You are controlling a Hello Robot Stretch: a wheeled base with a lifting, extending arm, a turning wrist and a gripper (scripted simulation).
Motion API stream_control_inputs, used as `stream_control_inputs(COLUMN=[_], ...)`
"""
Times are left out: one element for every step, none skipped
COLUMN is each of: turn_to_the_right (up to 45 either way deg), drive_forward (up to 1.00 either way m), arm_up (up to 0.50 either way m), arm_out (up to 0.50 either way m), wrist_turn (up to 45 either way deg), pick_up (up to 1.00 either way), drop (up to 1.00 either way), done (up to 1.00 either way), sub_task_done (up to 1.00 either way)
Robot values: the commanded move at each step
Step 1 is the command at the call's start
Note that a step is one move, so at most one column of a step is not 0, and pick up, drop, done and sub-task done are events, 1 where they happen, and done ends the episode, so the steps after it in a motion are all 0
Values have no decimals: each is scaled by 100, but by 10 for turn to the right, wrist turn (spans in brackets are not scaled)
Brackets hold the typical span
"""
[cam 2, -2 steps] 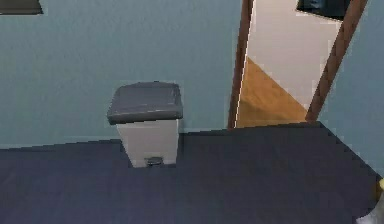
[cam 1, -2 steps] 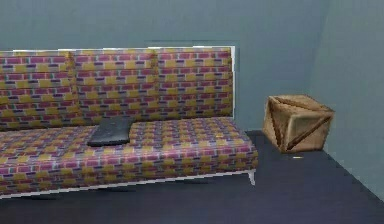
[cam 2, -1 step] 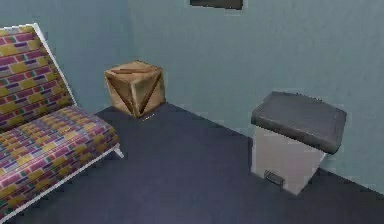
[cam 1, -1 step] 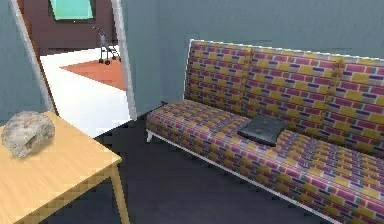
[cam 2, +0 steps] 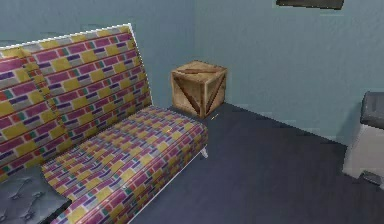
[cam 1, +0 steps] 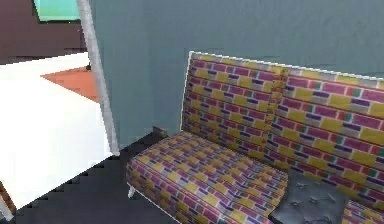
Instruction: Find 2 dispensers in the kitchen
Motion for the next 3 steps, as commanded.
stream_control_inputs(turn_to_the_right=[90,0,-450], drive_forward=[0,35,0], arm_up=[0,0,0], arm_out=[0,0,0], wrist_turn=[0,0,0], pick_up=[0,0,0], drop=[0,0,0], done=[0,0,0], sub_task_done=[0,0,0])
